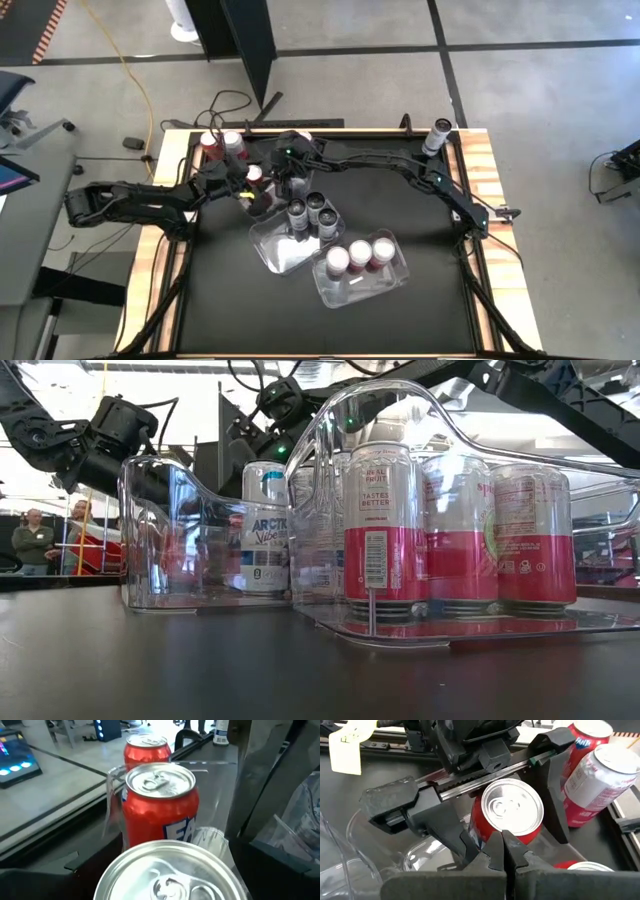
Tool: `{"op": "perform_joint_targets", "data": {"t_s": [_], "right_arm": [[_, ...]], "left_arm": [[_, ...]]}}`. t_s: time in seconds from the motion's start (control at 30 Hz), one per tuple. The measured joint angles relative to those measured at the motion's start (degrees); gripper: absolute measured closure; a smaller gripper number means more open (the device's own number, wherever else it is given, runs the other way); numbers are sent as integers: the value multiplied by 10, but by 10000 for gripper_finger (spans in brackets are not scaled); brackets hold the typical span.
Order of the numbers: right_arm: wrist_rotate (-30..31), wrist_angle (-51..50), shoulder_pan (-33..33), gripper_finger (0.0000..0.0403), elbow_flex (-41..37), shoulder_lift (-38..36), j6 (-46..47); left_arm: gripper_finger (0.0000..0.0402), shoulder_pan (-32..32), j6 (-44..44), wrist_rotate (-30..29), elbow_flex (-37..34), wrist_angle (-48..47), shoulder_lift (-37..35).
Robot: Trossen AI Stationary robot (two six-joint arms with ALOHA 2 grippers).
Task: Sort soda cans
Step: Put the white soda can in the center transparent bin
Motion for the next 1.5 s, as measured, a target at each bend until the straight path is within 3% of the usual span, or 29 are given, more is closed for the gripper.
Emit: {"op": "perform_joint_targets", "data": {"t_s": [1.1, 1.5], "right_arm": [[-3, 36, -6, 403, 3, -16, -69], [-3, 25, -14, 403, 2, -58, -113]], "left_arm": [[42, 0, 64, -37, -1, 0, -105], [42, 0, 124, -39, 89, -91, -117]]}}
